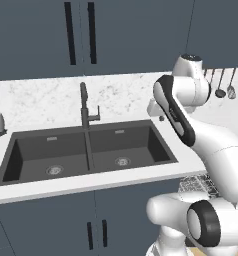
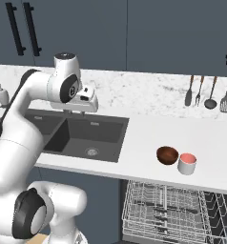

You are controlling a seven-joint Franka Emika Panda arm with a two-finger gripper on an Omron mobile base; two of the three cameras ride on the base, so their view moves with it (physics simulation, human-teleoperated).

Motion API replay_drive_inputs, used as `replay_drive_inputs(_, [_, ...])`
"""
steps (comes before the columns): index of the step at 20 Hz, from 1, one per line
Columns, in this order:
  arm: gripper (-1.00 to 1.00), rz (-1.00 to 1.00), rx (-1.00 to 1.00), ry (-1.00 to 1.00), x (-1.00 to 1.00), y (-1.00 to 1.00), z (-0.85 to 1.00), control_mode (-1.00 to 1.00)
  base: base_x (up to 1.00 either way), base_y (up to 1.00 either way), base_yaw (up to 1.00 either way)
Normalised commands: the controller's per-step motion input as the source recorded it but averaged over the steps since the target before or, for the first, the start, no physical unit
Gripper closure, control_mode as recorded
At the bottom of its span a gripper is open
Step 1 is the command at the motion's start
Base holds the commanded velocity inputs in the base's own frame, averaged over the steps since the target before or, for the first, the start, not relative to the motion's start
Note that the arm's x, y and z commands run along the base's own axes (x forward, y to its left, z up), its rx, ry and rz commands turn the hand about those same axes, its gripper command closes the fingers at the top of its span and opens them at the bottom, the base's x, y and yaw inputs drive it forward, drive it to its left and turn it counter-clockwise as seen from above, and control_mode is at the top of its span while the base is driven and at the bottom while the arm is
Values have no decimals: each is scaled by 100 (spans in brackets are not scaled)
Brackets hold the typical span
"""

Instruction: Pick up the cup and bowl from the counter, place them in the dishwasher, and close the dishwasher door.

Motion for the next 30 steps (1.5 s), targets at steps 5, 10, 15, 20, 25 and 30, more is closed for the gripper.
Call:
replay_drive_inputs(5, [-100, -8, 0, 0, -17, -12, -1, -100, 0, 0, 0])
replay_drive_inputs(10, [-100, -45, 0, 9, -15, -65, -31, -100, 0, 0, 0])
replay_drive_inputs(15, [-100, -37, 7, 24, 27, -100, -56, -100, 0, 0, 0])
replay_drive_inputs(20, [-100, -14, 16, 22, 72, -100, -36, -100, 0, 0, 0])
replay_drive_inputs(25, [-100, -2, 12, 17, 82, -100, -10, -100, 0, 0, 0])
replay_drive_inputs(30, [-100, 0, 4, 3, 67, -100, -9, -100, 0, 0, 0])
